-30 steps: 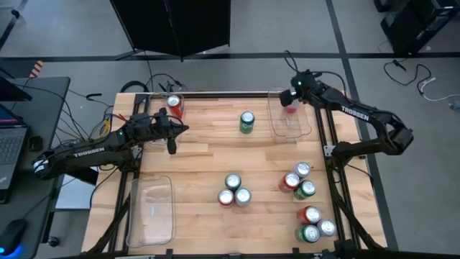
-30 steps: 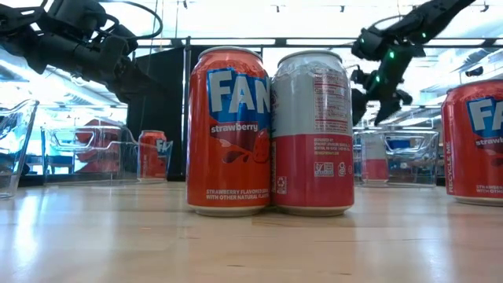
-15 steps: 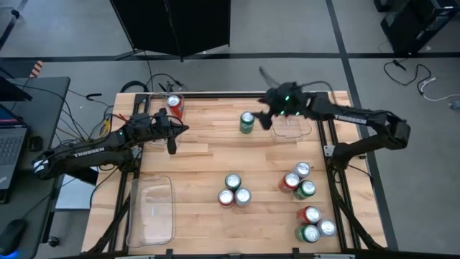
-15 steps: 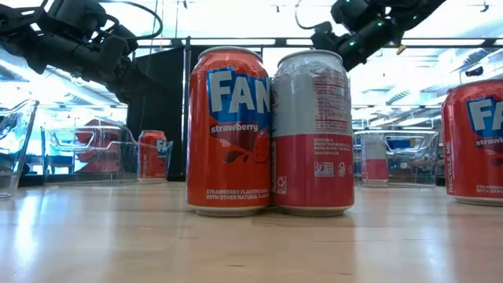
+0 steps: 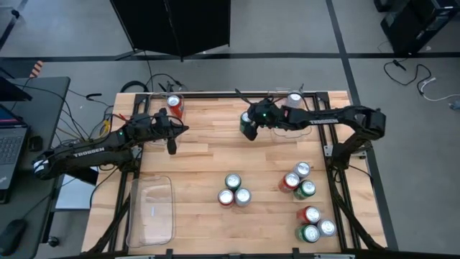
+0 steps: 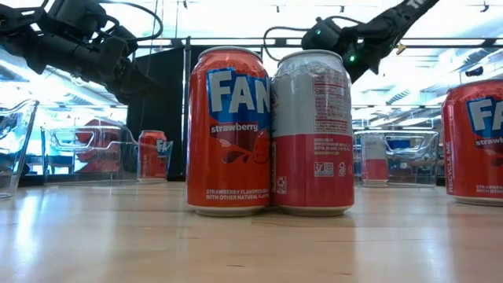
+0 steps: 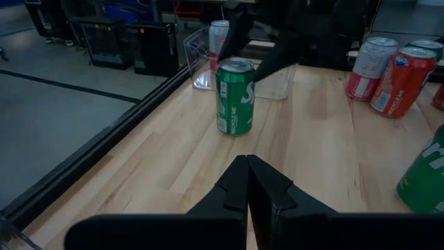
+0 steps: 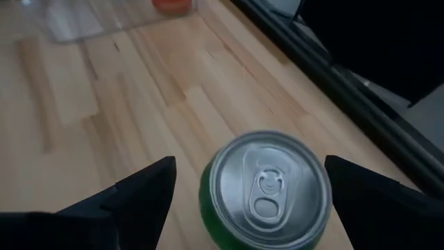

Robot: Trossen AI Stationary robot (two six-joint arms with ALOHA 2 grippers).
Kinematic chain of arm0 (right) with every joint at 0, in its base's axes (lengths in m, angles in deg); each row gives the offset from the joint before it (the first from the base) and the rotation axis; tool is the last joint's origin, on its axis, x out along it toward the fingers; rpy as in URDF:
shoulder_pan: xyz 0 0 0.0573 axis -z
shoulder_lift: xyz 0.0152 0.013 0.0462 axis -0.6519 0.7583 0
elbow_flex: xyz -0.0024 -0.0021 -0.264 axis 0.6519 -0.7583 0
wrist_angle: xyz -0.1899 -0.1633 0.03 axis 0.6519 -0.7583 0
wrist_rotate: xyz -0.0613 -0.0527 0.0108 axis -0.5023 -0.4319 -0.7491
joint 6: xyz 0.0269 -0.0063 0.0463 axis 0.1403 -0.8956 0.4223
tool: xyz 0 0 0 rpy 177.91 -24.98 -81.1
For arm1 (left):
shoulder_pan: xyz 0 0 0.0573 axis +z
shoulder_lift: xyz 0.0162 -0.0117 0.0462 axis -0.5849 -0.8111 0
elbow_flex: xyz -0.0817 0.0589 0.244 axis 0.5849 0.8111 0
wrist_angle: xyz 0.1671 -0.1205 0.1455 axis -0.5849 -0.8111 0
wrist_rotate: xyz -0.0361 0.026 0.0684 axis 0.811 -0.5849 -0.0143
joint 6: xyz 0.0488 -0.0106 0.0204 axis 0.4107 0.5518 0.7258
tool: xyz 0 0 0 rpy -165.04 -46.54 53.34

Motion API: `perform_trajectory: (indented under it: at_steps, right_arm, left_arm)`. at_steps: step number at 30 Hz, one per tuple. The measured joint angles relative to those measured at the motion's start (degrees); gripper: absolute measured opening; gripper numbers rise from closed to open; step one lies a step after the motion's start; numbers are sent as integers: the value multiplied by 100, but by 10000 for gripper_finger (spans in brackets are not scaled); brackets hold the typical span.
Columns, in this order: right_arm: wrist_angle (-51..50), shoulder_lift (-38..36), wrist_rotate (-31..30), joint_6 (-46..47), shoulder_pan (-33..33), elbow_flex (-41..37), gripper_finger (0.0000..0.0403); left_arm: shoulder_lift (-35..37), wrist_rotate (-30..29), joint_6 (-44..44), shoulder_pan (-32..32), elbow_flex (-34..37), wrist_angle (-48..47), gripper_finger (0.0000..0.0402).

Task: Sort soda cans
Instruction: Put the top green soda can into the bottom transparent bin

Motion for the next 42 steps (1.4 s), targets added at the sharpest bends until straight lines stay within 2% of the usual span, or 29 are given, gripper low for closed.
perform_trajectory:
  at_steps: [3, 8, 13, 17, 23, 35, 42]
  right_arm:
    - [99, 186, -3, 8, 10, 2, 341]
    - [347, 352, 29, 139, -58, 2, 285]
    - [587, 388, 295, 195, -325, 18, 285]
    - [641, 451, 427, 202, -696, 413, 285]
    - [271, 1033, 436, 14, -1208, 1489, 285]
    - [-922, 3134, 881, -353, -1514, 4319, 285]
    - [-1108, 3838, 1131, -490, -1579, 5104, 285]
  left_arm:
    - [-2, 0, 0, 2, 0, 0, 8]
    - [0, 0, -2, 2, 0, 4, 8]
    - [0, 0, -5, 0, 0, 38, 8]
    - [0, 0, -11, 0, 0, 76, 8]
    - [0, 0, -70, 0, 0, 170, 8]
    - [7, 31, -107, 0, 0, 106, 8]
    - [9, 61, -100, 0, -204, -339, 8]
